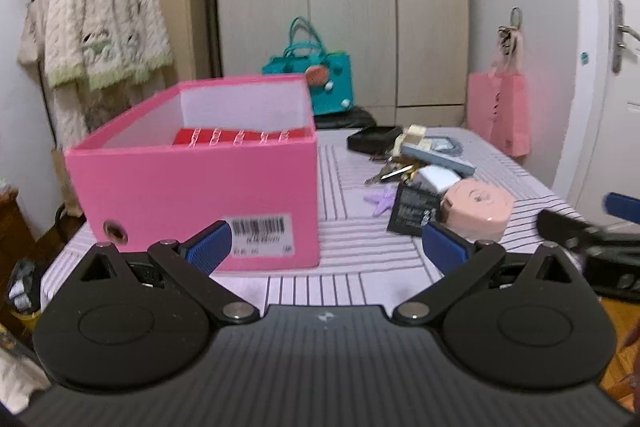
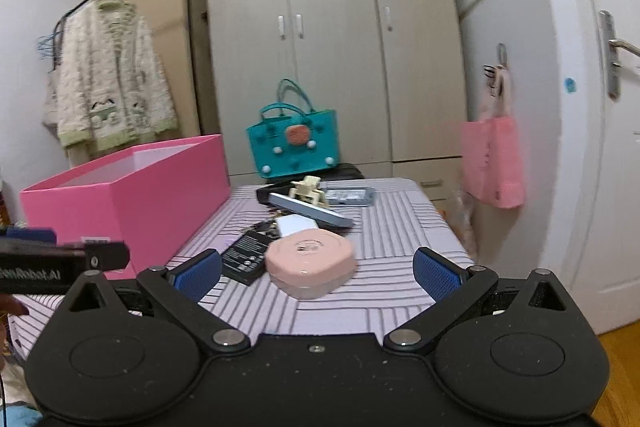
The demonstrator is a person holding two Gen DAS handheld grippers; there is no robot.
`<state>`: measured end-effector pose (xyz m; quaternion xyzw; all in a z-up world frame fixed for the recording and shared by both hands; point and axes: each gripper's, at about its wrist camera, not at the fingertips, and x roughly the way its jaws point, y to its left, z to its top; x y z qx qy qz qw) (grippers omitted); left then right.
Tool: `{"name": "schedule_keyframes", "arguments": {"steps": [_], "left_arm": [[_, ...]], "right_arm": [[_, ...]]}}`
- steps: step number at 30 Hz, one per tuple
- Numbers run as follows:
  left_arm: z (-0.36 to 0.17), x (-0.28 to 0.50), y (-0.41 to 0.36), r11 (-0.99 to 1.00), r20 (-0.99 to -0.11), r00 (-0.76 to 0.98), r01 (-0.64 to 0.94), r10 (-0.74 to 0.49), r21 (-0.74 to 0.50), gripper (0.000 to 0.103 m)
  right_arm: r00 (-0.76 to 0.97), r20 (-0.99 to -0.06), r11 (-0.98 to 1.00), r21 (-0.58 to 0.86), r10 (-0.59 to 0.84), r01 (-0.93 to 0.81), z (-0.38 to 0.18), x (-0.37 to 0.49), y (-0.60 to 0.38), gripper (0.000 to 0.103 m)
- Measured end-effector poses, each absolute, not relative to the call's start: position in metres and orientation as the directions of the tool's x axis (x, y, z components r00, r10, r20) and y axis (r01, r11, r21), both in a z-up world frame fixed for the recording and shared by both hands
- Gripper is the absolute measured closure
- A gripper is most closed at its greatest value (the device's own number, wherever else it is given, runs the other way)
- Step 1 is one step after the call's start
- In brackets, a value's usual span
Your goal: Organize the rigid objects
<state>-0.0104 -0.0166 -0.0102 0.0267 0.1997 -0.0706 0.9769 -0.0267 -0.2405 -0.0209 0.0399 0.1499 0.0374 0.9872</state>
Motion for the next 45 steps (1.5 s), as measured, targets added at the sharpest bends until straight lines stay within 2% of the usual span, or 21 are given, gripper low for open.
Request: {"name": "schedule_keyframes", "arguments": {"steps": [5,9,13,21,24,29,34,41,45], "left_arm": [[0.0,-0.002,-0.007,0.982,-0.423,0.887,0.188,-0.184,-0.034,0.004],[0.006,0.002,0.003,0.982,-0.392,0.902,0.185,-0.182,-0.03,0.004],[0.024,0.007,0.017,0.981,-0.377,0.906,0.193,-0.192,-0.034,0.004],[0.05,0.05,0.062,0.991,-0.445,0.89,0.132,-0.103,0.034,0.004],[0.06,0.064,0.077,0.99,-0.457,0.888,0.113,-0.061,0.087,0.004],[0.074,0.095,0.105,0.991,-0.505,0.862,0.106,-0.052,0.08,0.004],[0.08,0.13,0.117,0.977,-0.512,0.857,0.055,0.06,0.206,0.009],[0.073,0.181,0.137,0.969,-0.634,0.77,0.1,0.067,0.225,0.009],[0.072,0.195,0.139,0.936,-0.637,0.763,0.134,0.111,0.324,0.009]], "right_arm": [[0.959,-0.268,0.994,0.085,0.092,-0.072,-0.015,-0.015,-0.239,0.0],[0.941,-0.32,0.984,0.166,0.11,-0.059,-0.012,0.003,-0.25,0.003],[0.913,-0.384,0.987,0.138,0.134,-0.087,-0.013,0.018,-0.244,0.009],[0.855,-0.491,0.984,0.146,0.165,-0.106,-0.034,0.046,-0.242,0.012],[0.839,-0.519,0.986,0.111,0.163,-0.123,-0.035,0.056,-0.238,0.013],[0.814,-0.567,0.992,0.049,0.126,-0.119,-0.037,0.078,-0.239,0.015],[0.779,-0.608,0.987,0.065,0.154,-0.144,-0.039,0.095,-0.239,0.015],[0.747,-0.652,0.988,0.022,0.132,-0.155,-0.041,0.116,-0.226,0.014],[0.749,-0.653,0.989,-0.002,0.111,-0.148,-0.042,0.123,-0.223,0.015]]}}
